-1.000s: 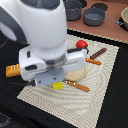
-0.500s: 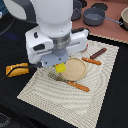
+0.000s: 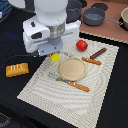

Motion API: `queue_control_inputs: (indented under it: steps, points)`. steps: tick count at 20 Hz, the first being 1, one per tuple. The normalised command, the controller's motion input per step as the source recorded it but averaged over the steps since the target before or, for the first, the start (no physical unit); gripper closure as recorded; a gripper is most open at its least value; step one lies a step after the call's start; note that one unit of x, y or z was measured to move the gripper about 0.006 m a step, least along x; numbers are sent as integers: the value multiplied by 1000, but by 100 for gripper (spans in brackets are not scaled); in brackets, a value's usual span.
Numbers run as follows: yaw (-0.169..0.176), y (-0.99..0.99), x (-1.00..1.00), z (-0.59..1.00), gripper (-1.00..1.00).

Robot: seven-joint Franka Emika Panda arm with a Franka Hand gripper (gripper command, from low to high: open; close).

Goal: Interact with the objects in diverse but meaningful ways.

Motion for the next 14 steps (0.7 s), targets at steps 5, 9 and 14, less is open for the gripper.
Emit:
queue_control_inputs:
  steps: [5, 9, 14]
  points:
    - [6, 8, -53, -279, 100]
    - [3, 45, -251, -266, 100]
    - [5, 58, -309, -314, 100]
